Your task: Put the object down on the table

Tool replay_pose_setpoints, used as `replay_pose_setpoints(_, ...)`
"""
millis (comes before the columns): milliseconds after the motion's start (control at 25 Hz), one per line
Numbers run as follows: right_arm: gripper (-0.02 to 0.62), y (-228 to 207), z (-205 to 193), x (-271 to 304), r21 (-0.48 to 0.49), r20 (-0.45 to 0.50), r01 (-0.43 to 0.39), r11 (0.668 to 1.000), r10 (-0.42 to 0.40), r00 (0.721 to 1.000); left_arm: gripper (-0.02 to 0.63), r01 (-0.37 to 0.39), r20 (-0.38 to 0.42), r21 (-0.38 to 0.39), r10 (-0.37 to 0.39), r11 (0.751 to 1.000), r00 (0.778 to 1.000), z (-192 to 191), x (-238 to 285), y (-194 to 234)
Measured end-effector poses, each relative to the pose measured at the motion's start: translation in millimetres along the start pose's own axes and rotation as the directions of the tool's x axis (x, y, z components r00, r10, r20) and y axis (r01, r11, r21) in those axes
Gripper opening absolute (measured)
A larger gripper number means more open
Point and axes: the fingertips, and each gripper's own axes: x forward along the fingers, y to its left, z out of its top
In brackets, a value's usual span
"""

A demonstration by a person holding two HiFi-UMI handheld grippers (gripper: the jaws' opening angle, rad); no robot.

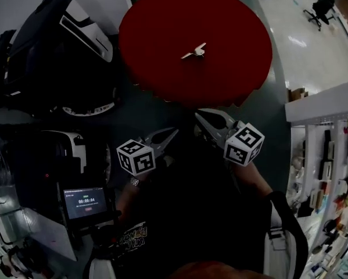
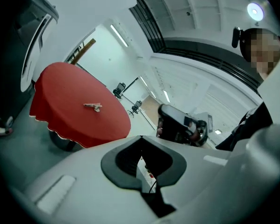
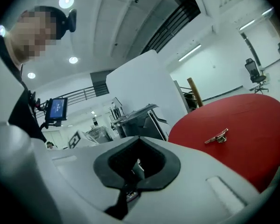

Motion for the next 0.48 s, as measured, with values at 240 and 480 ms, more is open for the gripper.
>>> replay_pose_setpoints(240, 0.003, 60.9, -14.3, -40.1, -0.051, 0.011, -0.01, 0.999, 0.01, 1.0, 0.012, 0.046, -0.055, 0.006, -0.046, 0.999, 0.997, -26.5, 10.9, -27.5)
replay_pose_setpoints(480, 0.003, 76.3, -23.6, -80.1, -0.062, 0.024, -0.053, 0.997, 0.055, 0.998, 0.012, 0.052, -0.055, 0.021, -0.05, 0.998, 0.997, -48.8, 29.2, -63.3)
